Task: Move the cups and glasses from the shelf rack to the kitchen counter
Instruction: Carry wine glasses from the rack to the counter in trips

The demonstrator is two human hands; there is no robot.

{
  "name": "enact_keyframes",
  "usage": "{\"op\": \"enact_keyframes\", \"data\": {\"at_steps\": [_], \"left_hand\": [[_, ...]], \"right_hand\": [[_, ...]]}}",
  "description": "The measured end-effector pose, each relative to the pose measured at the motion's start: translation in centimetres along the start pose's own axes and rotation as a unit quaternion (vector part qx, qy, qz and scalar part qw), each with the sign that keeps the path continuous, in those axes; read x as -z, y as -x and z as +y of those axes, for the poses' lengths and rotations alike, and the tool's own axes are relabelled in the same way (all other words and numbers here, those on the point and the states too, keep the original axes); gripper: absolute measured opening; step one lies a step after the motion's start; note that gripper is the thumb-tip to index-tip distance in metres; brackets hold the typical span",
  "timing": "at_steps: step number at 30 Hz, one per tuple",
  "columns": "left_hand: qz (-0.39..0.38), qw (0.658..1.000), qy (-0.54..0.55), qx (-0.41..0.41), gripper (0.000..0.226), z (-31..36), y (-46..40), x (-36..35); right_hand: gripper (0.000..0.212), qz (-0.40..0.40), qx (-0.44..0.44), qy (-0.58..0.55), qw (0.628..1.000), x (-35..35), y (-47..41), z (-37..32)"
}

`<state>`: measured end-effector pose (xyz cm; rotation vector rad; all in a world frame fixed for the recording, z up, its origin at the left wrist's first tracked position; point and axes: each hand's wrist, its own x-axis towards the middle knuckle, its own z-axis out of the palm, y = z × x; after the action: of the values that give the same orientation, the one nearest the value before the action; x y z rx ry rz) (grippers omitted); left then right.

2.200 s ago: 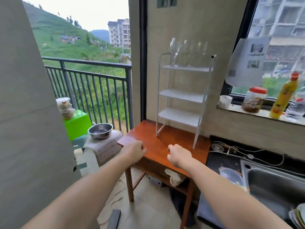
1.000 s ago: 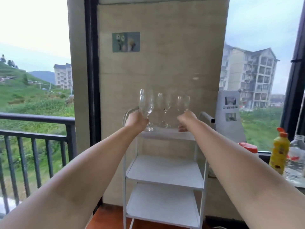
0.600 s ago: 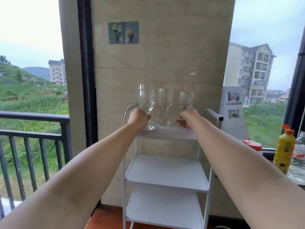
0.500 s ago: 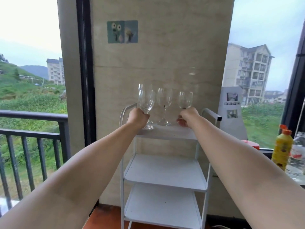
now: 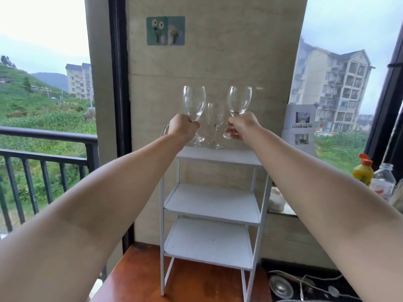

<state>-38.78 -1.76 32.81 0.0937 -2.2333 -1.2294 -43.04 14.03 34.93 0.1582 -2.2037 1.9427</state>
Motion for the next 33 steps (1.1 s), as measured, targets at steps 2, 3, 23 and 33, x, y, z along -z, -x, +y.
{"op": "enact_keyframes", "data": {"at_steps": [2,3,23,33], "left_hand": [[0.016,1.000,0.012,-0.006,0.018,0.4,1.0,0.7],[0.023,1.000,0.016,-0.009,0.017,0.5,1.5,1.1],[-0.067,0.997,0.048,0.006,0.031,-5.4,16.8,5.0],[-0.235,0.972,-0.004,0.022,0.033,-9.9,30.2,-1.2]], "right_hand": [[0.020,-0.017,0.016,0.007,1.000,-0.3,1.6,-0.5],[0.021,-0.024,0.023,0.012,0.999,-0.5,2.3,-0.6],[0.022,0.028,-0.009,0.083,0.996,-1.0,20.9,5.8],[0.018,0.135,-0.157,0.073,0.976,5.8,33.8,15.9]]}}
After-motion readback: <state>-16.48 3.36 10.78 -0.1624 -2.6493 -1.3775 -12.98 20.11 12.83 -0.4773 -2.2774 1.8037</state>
